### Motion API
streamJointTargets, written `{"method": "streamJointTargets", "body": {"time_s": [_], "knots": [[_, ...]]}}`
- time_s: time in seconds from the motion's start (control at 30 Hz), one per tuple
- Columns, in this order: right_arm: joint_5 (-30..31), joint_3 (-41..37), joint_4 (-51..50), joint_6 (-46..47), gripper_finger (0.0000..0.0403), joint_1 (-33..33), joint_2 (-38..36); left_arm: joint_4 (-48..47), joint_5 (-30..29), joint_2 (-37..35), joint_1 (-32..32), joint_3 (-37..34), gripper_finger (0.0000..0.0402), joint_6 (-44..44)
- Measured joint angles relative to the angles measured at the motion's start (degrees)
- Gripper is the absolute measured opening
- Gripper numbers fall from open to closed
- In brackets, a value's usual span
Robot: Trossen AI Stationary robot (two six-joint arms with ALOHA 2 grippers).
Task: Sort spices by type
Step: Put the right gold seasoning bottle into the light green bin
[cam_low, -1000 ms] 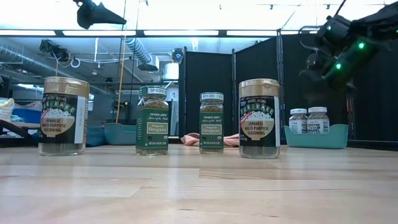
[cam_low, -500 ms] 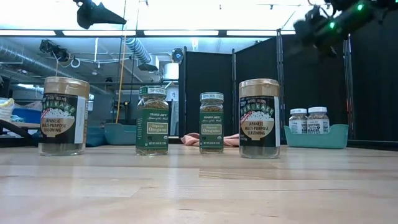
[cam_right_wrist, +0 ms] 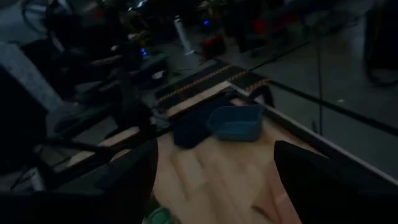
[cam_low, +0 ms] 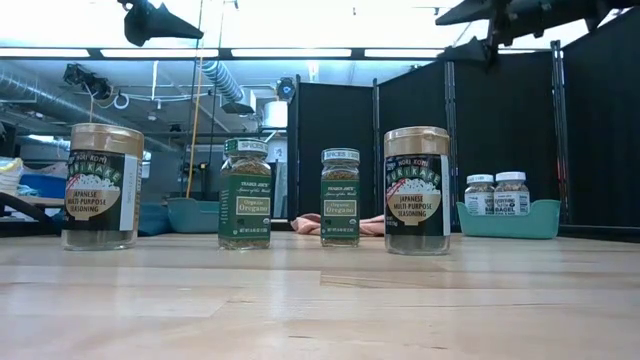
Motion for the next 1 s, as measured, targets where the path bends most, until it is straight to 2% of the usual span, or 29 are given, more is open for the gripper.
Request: {"method": "streamJointTargets", "body": {"time_s": [0.2,0.47,0.73,1.0], "knots": [[6.2,0.0,0.0,-0.8,0.0323,8.3,3.5,0.0,0.0,0.0,0.0,0.0,0.0363,0.1],[15.6,0.0,3.4,-6.0,0.0314,17.8,12.3,0.0,0.0,0.0,0.0,0.0,0.0363,0.3],[18.5,0.0,8.6,-11.6,0.0322,23.6,21.5,0.0,0.0,0.0,0.0,0.0,0.0363,0.3],[21.1,0.0,11.6,-13.6,0.0349,28.8,29.0,0.0,0.0,0.0,0.0,0.0,0.0363,0.4]]}}
